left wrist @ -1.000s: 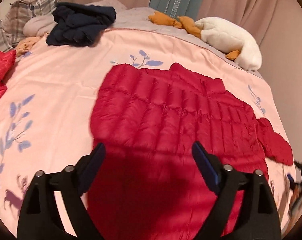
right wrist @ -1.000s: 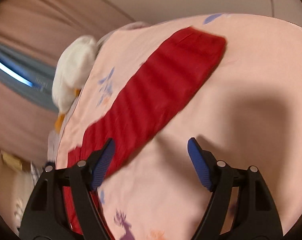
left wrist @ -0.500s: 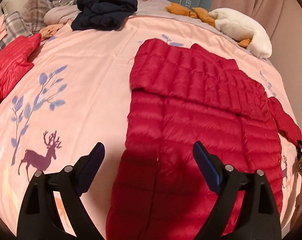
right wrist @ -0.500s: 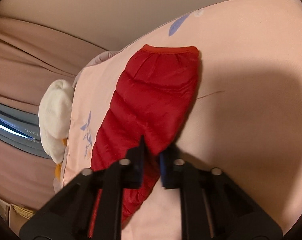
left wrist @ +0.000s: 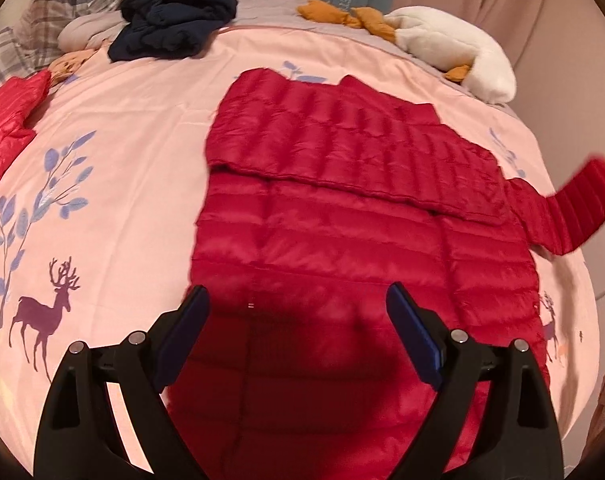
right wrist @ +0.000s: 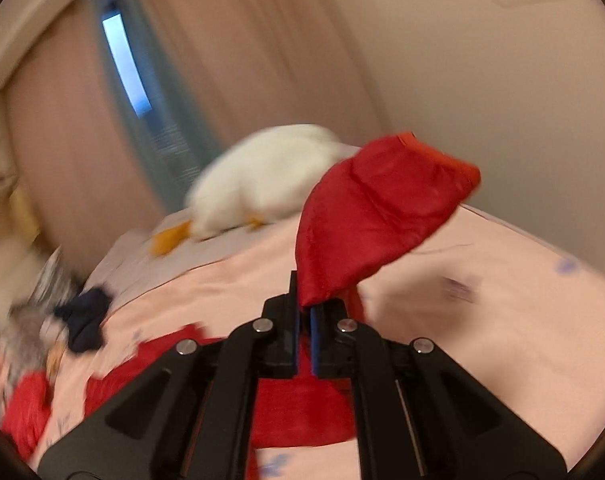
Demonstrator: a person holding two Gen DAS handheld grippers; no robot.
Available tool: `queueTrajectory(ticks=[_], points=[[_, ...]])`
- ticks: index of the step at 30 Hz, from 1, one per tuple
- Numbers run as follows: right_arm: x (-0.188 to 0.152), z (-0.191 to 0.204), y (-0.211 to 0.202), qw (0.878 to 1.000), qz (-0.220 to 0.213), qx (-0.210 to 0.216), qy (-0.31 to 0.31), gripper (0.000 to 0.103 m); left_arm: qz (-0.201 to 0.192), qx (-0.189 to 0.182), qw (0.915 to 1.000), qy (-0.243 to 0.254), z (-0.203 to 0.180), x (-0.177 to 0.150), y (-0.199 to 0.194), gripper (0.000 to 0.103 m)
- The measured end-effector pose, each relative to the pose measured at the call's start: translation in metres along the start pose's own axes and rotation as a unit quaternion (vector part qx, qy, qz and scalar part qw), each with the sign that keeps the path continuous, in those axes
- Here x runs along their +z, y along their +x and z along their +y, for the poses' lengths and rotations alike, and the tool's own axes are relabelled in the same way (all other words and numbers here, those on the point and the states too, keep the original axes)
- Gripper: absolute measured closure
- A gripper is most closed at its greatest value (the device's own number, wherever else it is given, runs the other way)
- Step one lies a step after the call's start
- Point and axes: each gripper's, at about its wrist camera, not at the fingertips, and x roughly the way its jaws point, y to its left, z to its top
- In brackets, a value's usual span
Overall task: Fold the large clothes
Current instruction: 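Fold the held sleeve across the jacket body, then open the right tool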
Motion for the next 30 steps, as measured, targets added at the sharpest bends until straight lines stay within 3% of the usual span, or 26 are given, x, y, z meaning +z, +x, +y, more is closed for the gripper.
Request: queueTrajectory(ticks=[7, 11, 23, 30], points=[[-0.036, 0.124, 0.004, 0.987, 0.047, 0.091, -0.126, 0.100, -0.014, -0.010, 0.9997, 0.017, -0.008, -0.005, -0.016, 0.013], [-0.067, 0.177, 0.020, 0.976, 0.074, 0.111, -0.175, 0.100, -0.035, 0.002, 0.9989, 0.030, -0.008, -0.007, -0.028, 0.013], [-0.167, 0.259, 0.045, 0.943, 0.152, 0.118, -0.271, 0.099, -0.065, 0.005, 0.9968, 0.048, -0.001, -0.009, -0.043, 0.013], [-0.204, 0.280, 0.059, 0.929, 0.186, 0.123, -0.296, 0.088, -0.064, -0.007, 0.9971, 0.042, 0.001, -0.007, -0.039, 0.013]])
